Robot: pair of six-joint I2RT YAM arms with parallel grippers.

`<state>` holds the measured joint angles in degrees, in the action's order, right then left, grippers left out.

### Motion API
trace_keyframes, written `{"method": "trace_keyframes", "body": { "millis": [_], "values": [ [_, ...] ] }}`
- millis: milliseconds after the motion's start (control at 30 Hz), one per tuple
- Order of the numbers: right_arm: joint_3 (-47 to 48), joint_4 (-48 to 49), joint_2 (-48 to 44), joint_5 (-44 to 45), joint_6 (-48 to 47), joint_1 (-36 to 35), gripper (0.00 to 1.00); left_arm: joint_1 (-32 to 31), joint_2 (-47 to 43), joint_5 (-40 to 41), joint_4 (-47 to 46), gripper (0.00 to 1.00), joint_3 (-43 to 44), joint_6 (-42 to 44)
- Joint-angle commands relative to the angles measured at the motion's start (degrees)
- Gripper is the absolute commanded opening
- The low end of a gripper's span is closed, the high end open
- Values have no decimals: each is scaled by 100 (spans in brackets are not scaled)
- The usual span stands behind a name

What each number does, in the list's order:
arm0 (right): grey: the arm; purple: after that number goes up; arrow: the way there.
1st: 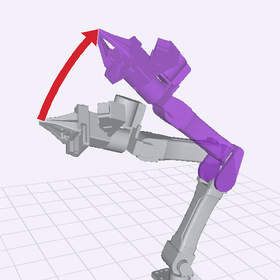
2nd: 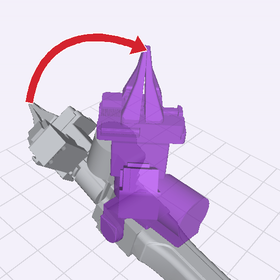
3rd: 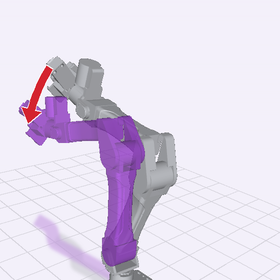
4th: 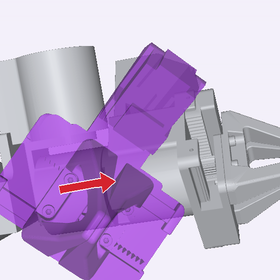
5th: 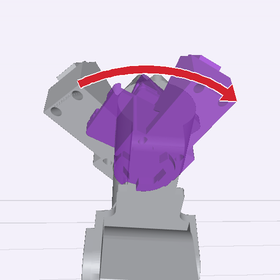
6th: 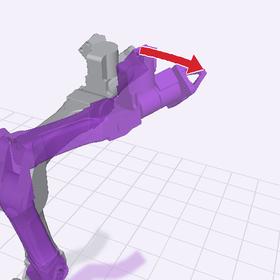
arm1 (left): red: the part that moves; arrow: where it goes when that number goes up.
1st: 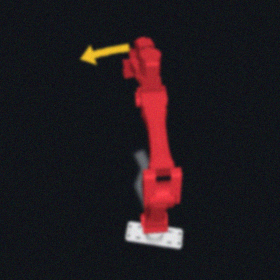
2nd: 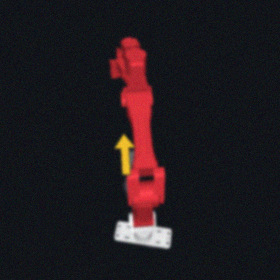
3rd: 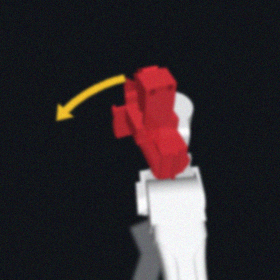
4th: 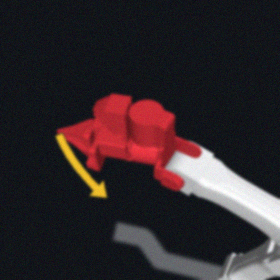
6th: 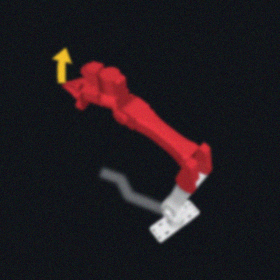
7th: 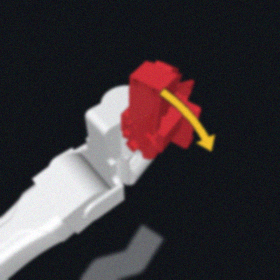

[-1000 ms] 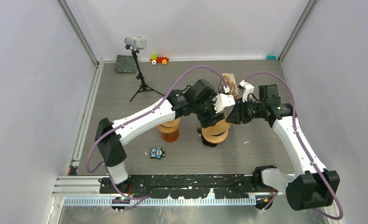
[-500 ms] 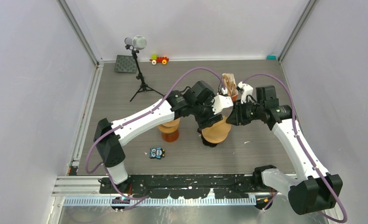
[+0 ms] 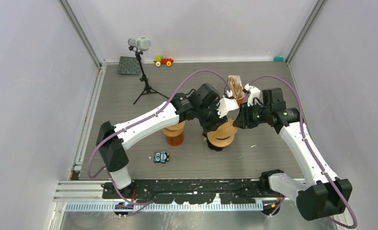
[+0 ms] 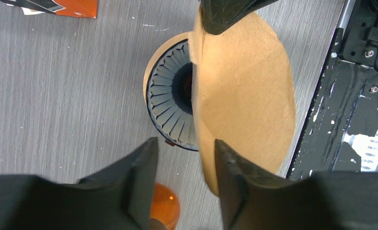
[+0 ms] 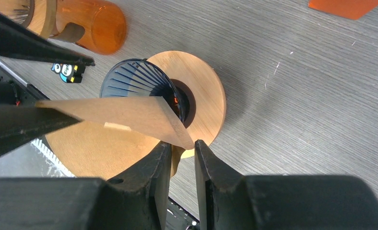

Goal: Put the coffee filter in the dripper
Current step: Place the coffee filter in the coffee dripper.

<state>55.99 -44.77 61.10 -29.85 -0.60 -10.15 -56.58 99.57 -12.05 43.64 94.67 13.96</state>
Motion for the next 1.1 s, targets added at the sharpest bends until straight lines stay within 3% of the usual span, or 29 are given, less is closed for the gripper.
{"method": "trace_keyframes", "body": {
  "millis": [0,233,400,467,600,1067],
  "values": [
    [162,124,-114,-71,52,-48,30,-2,-277,-111,22,42,32,-20],
    [197,103,-177,-156,51,-74,35,0,-63,-312,180,12,285,172],
    [275,30,-169,-39,-4,-68,45,7,59,-459,303,0,422,339],
    [340,-67,-156,-3,-115,-72,54,6,101,-507,369,0,465,412],
    [505,-205,-127,38,-367,-71,62,15,211,-645,537,0,611,561],
    [443,-348,244,-306,-732,-68,59,67,419,-981,834,0,845,1160]
  ]
}}
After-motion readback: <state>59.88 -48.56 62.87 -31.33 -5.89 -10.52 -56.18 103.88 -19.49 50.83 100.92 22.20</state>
